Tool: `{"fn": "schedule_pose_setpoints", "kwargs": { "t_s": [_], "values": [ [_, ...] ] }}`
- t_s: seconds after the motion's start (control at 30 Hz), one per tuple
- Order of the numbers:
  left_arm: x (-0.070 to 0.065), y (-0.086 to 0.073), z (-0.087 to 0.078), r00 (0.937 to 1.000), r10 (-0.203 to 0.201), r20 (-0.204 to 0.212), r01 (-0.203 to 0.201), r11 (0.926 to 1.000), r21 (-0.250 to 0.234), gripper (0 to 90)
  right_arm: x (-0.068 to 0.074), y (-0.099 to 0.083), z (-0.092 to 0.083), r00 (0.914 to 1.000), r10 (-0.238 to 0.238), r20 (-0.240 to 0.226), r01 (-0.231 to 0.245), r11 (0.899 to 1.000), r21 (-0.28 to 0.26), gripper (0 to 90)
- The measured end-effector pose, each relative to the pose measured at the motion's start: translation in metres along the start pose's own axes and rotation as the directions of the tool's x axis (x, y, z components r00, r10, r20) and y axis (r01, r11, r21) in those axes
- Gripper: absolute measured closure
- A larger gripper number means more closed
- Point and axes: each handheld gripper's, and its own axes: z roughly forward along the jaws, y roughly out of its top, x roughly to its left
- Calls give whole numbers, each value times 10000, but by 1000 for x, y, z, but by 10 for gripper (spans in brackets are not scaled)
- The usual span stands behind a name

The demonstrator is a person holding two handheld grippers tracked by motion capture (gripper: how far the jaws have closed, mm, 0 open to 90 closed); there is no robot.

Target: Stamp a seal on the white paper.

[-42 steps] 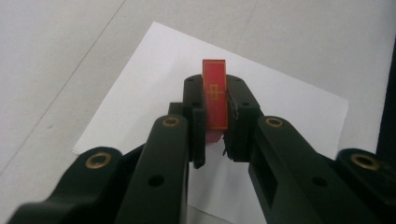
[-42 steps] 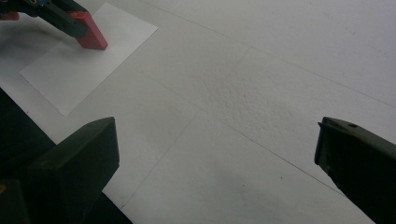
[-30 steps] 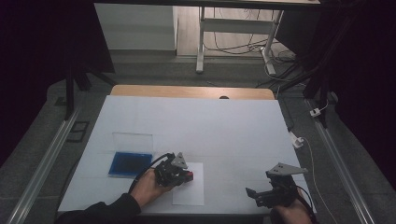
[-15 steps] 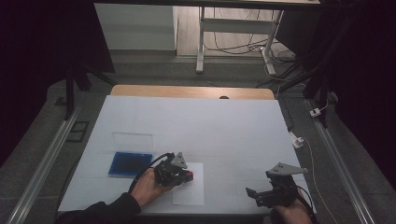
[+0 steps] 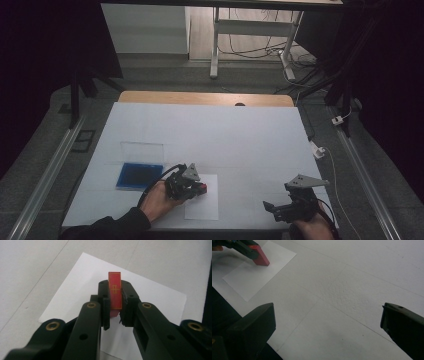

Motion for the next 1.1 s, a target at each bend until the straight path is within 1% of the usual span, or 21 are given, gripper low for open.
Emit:
{"fn": "schedule_pose_setpoints", "kwargs": {
  "t_s": [0.27, 0.4, 0.5, 0.87, 1.1],
  "values": [
    [3, 2, -1, 9997, -210, 129, 209, 9998, 76, 796, 0, 0, 0, 10000, 19, -9, -19, 10000, -19, 0],
    [3, 4, -5, 9998, -194, 42, 195, 9998, -60, 796, -1, 0, 0, 10000, 36, -21, -36, 10000, -31, 0],
    [3, 4, -8, 9996, -249, 122, 251, 9996, -163, 796, -1, 0, 0, 10000, 45, -24, -45, 10000, -21, 0],
    [1, 6, -15, 9999, -86, 128, 88, 9998, -190, 796, -1, 0, 0, 10000, 32, -21, -33, 10000, -32, 0],
    [-2, 8, -27, 9999, 14, 117, -9, 9992, -406, 796, -1, 0, 0, 10000, 35, -25, -36, 10000, -38, 0]
  ]
}}
